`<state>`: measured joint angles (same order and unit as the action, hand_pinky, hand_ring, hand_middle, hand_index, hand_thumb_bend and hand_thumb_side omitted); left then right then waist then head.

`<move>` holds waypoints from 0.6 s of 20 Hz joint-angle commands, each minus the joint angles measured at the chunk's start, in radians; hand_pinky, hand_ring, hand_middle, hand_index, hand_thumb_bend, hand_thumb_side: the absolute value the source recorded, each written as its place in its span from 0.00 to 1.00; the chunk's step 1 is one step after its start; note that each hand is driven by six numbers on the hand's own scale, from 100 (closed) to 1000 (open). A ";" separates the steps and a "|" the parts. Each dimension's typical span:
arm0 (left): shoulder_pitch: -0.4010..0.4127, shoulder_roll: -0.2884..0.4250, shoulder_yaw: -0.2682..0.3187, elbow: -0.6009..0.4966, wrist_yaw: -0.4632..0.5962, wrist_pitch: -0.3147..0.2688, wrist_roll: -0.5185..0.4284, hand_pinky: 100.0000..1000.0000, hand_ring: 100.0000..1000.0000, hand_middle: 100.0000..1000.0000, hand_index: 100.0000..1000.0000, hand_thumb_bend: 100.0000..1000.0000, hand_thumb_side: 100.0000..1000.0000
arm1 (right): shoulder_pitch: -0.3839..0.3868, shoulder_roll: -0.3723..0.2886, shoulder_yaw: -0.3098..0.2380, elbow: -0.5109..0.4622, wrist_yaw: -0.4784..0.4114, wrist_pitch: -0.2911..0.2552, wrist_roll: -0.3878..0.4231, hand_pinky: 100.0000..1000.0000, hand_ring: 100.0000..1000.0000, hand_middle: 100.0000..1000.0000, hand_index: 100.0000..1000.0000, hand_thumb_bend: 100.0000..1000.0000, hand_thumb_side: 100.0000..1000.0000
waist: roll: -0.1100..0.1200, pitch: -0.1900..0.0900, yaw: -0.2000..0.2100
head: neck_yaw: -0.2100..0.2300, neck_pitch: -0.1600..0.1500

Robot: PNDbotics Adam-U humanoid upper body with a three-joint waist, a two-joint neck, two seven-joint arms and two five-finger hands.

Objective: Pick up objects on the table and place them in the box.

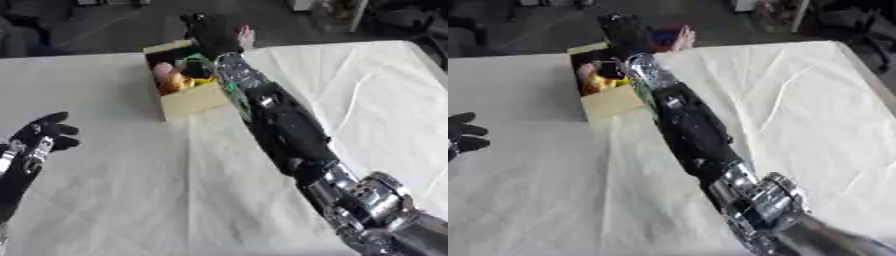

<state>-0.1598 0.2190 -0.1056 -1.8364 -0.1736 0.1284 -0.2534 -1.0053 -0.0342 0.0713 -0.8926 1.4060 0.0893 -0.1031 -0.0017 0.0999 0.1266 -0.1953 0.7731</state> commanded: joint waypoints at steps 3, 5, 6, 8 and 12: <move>-0.004 0.010 0.020 -0.007 -0.009 0.002 0.014 0.81 0.67 0.65 0.89 0.00 0.85 | 0.036 -0.059 -0.042 -0.137 -0.085 -0.066 0.021 0.79 0.58 0.62 0.84 0.00 0.23 | -0.005 0.002 -0.017 | 0.032 -0.003; -0.002 0.013 0.026 -0.006 -0.013 0.002 0.022 0.81 0.67 0.66 0.89 0.00 0.85 | 0.083 -0.076 -0.048 -0.187 -0.116 -0.097 -0.001 0.79 0.59 0.63 0.83 0.00 0.26 | -0.012 0.003 -0.027 | 0.049 -0.003; -0.001 0.015 0.030 -0.005 -0.016 0.001 0.027 0.81 0.68 0.66 0.89 0.00 0.85 | 0.109 -0.086 -0.052 -0.214 -0.133 -0.113 -0.016 0.79 0.60 0.64 0.83 0.00 0.30 | -0.016 0.004 -0.033 | 0.059 -0.003; -0.001 0.018 0.038 -0.004 -0.021 -0.001 0.037 0.81 0.68 0.67 0.89 0.00 0.85 | 0.162 -0.106 -0.054 -0.268 -0.166 -0.146 -0.046 0.79 0.61 0.65 0.83 0.00 0.32 | -0.025 0.010 -0.044 | 0.088 -0.003; -0.002 0.027 0.049 -0.005 -0.025 -0.011 0.059 0.81 0.69 0.67 0.89 0.00 0.84 | 0.309 -0.130 -0.059 -0.394 -0.257 -0.219 -0.081 0.78 0.57 0.60 0.75 0.00 0.15 | -0.039 0.020 -0.059 | 0.147 -0.003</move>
<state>-0.1537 0.2216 -0.0687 -1.8305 -0.1925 0.1205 -0.2046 -0.6818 -0.1377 0.0221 -1.2381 1.1716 -0.1082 -0.1751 -0.0300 0.1180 0.0696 -0.0658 0.7731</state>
